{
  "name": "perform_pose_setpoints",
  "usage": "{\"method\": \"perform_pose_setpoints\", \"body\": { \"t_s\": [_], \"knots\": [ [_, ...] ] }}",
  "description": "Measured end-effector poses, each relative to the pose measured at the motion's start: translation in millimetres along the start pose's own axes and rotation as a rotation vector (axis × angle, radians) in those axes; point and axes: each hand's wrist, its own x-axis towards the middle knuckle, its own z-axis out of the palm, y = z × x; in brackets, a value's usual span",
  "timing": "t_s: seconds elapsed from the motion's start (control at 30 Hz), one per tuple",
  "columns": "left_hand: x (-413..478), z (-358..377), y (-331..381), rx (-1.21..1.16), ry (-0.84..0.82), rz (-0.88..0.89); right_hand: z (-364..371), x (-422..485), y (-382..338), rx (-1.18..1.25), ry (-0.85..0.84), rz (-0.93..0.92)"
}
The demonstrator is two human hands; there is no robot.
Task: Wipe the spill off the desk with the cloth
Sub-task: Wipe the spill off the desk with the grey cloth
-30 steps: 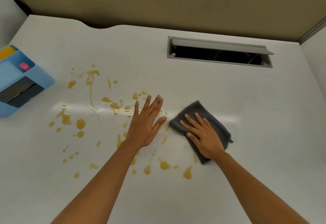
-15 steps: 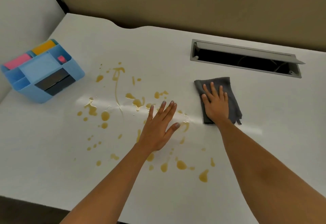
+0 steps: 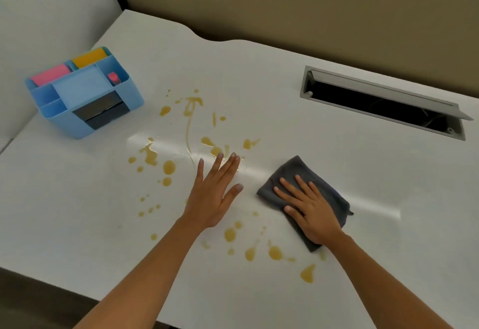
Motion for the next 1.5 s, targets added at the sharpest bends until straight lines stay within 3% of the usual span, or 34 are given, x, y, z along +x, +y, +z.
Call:
{"method": "perform_pose_setpoints", "body": {
  "t_s": [0.2,0.33,0.47,0.63,0.87,1.03,1.13,1.2,1.37,1.5],
  "knots": [
    [-16,-12,-28,0.022,0.013,-0.087,-31,69,38,-0.001,0.136,0.253],
    [-19,-16,-32,0.028,0.028,-0.113,-28,138,11,-0.053,0.157,0.327],
    [-13,-23,-29,0.031,0.062,-0.107,-11,161,-49,-0.045,0.104,0.162],
    [-3,-33,-27,0.016,0.084,-0.101,19,119,-99,-0.028,-0.009,-0.104],
    [-10,-43,-49,0.024,0.086,-0.149,4,55,-31,-0.051,-0.132,-0.273],
    [-15,-50,-63,0.014,0.094,-0.180,-31,102,12,-0.027,-0.018,-0.056],
    [-10,-51,-63,0.003,0.092,-0.179,-26,152,-10,-0.030,0.136,0.184],
    [-6,-50,-59,-0.005,0.085,-0.160,-19,179,-38,-0.054,0.153,0.283],
    [6,-46,-55,-0.038,0.096,-0.114,5,185,-105,-0.024,0.059,-0.032],
    [10,-46,-68,-0.093,0.093,-0.126,22,141,-117,-0.004,-0.067,-0.238]
  ]
}}
